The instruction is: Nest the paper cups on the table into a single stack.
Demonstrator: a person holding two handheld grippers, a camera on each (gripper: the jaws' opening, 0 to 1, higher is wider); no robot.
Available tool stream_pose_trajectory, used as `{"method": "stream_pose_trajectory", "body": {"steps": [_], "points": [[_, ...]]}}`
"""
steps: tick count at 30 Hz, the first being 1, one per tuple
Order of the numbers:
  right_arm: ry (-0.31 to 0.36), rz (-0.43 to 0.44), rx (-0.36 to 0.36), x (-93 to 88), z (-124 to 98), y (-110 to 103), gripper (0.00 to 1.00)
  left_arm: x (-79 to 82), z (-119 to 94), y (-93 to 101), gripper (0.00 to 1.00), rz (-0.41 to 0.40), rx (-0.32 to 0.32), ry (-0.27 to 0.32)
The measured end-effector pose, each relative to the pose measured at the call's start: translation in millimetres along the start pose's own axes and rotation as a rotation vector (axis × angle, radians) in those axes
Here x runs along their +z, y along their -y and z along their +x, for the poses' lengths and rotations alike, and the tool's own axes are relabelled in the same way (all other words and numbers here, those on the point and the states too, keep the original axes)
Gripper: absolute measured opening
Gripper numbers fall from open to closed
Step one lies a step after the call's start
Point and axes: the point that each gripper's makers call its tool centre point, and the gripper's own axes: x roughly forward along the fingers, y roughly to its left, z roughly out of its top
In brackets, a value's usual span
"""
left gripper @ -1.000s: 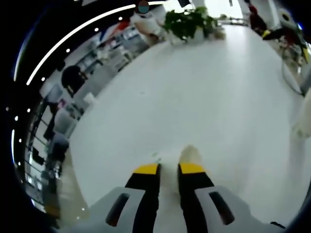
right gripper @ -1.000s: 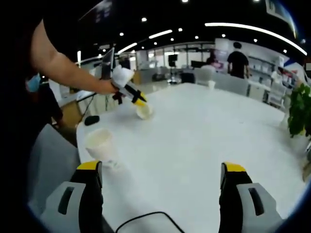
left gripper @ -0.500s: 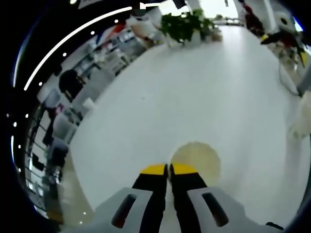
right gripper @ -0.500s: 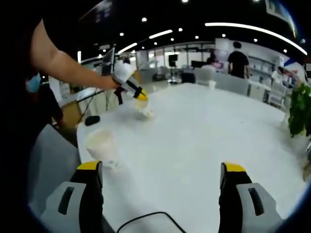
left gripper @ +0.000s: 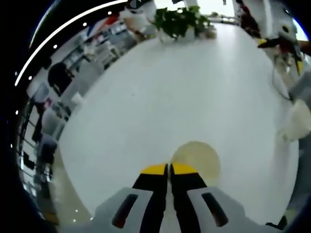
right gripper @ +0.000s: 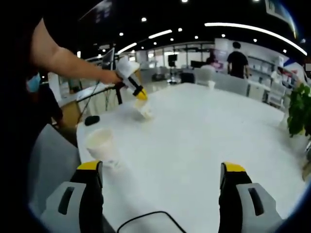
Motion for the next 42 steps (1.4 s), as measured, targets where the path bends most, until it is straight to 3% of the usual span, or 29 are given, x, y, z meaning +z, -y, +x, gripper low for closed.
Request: {"method": "stream_pose_trajectory", "body": {"steps": [5,7,11,16,25,37,42], "points": [[0.004,-0.003,0.005,1.1,1.7,-1.2,0.99,-4.5,-6.5,11.5,0.00,-0.029,-0.140,-0.111],[0.002,-0.006,0.010,1.2,2.1,-2.5,0.99,-4.2,-7.4,9.4,0.00,0.001,-0.150,-0.123],[0.006,-0.012,0.012,3.5,1.0,-4.1,0.99,0.2,-13.9,17.4,0.00,-0.086,-0.228,-0.147],[0.003,-0.025,0.014,5.0,-0.5,-4.6,0.99,6.8,-22.0,11.2,0.00,-0.053,-0.237,-0.167],[0.007,-0.035,0.011,7.0,-1.5,-8.1,0.99,38.4,-52.7,-18.8,0.00,-0.051,-0.238,-0.176],[0.028,-0.058,0.000,11.1,-6.7,-10.0,1.00,63.7,-85.8,-11.1,0.00,0.022,-0.310,-0.176],[0.037,-0.053,0.019,12.9,-5.9,-12.7,1.00,74.8,-92.0,-20.5,0.00,0.017,-0.277,-0.179]]}}
